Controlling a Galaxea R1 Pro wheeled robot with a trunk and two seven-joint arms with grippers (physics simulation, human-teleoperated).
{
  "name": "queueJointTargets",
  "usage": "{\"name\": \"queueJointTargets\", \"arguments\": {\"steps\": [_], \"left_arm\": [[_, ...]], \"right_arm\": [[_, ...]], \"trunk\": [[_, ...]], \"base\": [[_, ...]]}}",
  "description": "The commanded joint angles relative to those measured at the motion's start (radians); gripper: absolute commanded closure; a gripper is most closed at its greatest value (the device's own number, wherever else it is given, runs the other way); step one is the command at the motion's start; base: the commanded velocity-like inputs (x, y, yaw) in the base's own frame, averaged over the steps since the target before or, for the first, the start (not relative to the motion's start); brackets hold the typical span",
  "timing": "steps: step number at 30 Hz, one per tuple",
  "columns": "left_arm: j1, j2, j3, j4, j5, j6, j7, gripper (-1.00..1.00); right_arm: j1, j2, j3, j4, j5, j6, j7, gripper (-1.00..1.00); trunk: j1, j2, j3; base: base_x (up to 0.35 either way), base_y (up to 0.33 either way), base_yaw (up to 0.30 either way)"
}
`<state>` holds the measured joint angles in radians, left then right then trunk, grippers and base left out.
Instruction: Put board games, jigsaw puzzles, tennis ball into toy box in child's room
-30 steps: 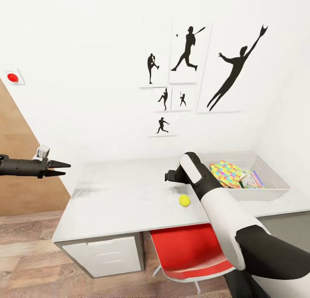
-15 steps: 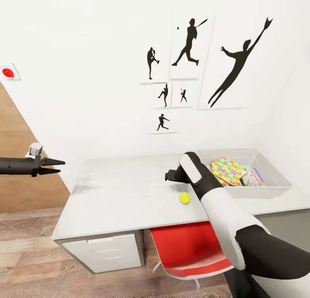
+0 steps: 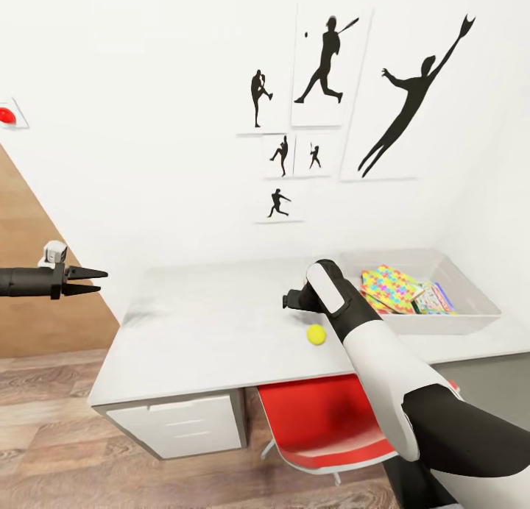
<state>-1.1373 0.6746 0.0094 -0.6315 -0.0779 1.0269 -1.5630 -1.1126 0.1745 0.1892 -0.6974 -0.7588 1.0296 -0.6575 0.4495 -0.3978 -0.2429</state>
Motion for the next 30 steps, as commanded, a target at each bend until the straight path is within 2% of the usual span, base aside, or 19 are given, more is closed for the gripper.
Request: {"name": "queueJointTargets", "arguments": {"steps": [1,9,18,30], "left_arm": [[-0.001,0.000,0.001,-0.001,-0.008,0.010,-0.008,-1.00],[-0.001,-0.001,0.001,-0.001,-0.008,0.009,-0.008,-1.00],[-0.001,-0.001,0.001,-0.001,-0.008,0.009,-0.008,-1.00],[-0.001,-0.001,0.001,-0.001,-0.009,0.009,-0.008,-1.00]], "right_arm": [[-0.001,0.000,0.002,-0.001,-0.009,0.002,-0.011,-1.00],[0.000,0.000,0.001,-0.001,-0.010,0.003,-0.036,-1.00],[0.000,0.000,0.002,-0.001,-0.009,0.003,-0.044,-1.00],[0.000,0.000,0.001,-0.001,-0.006,0.000,-0.044,-1.00]], "trunk": [[0.001,-0.002,-0.004],[0.001,-0.002,-0.017],[0.001,-0.002,-0.032],[0.001,-0.002,-0.052]], "base": [[0.000,0.000,0.000],[0.000,-0.016,0.000],[0.000,-0.175,0.000],[0.000,-0.017,0.000]]}}
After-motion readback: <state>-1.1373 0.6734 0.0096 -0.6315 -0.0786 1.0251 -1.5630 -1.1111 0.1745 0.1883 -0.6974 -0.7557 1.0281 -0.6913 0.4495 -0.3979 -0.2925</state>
